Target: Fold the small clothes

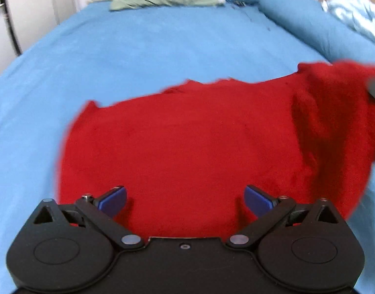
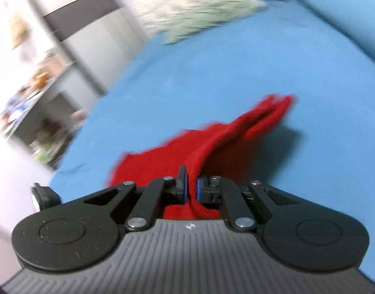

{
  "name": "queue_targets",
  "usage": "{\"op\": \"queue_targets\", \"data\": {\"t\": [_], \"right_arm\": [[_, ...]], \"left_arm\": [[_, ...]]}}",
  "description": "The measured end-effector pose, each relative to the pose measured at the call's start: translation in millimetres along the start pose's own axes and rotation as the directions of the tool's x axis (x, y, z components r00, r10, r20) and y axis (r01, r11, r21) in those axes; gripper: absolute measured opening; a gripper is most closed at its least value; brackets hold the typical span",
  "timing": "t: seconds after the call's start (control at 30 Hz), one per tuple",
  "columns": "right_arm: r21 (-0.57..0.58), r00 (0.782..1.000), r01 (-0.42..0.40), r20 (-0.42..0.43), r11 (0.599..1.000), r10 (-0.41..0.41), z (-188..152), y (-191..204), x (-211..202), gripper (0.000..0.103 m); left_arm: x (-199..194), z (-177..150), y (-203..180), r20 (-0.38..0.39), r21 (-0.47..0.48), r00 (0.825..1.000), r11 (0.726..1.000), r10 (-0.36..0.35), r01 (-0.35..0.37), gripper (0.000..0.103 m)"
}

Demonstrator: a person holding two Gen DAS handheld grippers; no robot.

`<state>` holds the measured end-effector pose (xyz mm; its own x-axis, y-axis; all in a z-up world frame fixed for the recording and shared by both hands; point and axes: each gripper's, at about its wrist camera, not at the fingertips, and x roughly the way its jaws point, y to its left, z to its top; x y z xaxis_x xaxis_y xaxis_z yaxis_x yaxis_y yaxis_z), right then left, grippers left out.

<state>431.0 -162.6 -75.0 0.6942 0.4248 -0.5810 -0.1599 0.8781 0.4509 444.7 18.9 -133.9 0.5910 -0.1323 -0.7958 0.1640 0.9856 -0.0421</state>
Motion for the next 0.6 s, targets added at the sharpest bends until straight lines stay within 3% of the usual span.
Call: {"op": "queue_targets", "data": {"t": [0.1,0.2,0.33,0.4,0.47,0.5,0.53,0.57,0.6], "right_arm": [[-0.14,0.991,-0.125,-0.075,0.982,0.115,-5.2,71.6,42.8,0.022],[-0.239,0.965,-0.204,-0.212,0.949,0.153,-33.1,122.3,106.3,0.022],[-0.285,0.92,-0.217,-0.379,0.934,0.098,-87.1,155.2,188.8,0.022],[-0.329,0.923,-0.198,-0.379,0.923,0.063,-103.4,163.3,199.0,0.022],[-0.348,0.927,-0.198,-0.371,0.916,0.059,-103.6,164.3,197.5,0.023],[-0.35,0.925,-0.207,-0.374,0.914,0.066,-99.6,163.9,194.8,0.028],[-0.351,0.927,-0.206,-0.37,0.914,0.067,-96.2,163.8,190.6,0.043],[-0.344,0.926,-0.209,-0.369,0.915,0.073,-91.2,163.5,185.3,0.059],[-0.335,0.928,-0.214,-0.362,0.917,0.085,-87.1,163.6,176.7,0.084]], "left_arm": [[-26.4,-23.5,45.3,0.009,-0.069,1.0,0.997,-0.022,0.022,0.103],[-36.6,-59.1,83.0,-0.007,-0.136,1.0,0.99,-0.024,0.023,0.103],[-37.8,-103.6,113.5,0.017,-0.24,0.997,0.968,-0.075,0.077,0.103],[-36.5,-106.5,119.2,0.013,-0.286,0.994,0.952,-0.111,0.11,0.103],[-42.7,-102.1,119.4,0.058,-0.28,0.991,0.951,-0.121,0.133,0.103],[-46.9,-99.0,116.9,0.09,-0.266,0.988,0.953,-0.123,0.143,0.103],[-48.5,-95.5,115.8,0.108,-0.255,0.986,0.955,-0.126,0.15,0.103],[-48.8,-95.5,115.3,0.125,-0.245,0.983,0.955,-0.138,0.165,0.103],[-48.9,-94.5,113.1,0.14,-0.237,0.977,0.952,-0.163,0.193,0.103]]}}
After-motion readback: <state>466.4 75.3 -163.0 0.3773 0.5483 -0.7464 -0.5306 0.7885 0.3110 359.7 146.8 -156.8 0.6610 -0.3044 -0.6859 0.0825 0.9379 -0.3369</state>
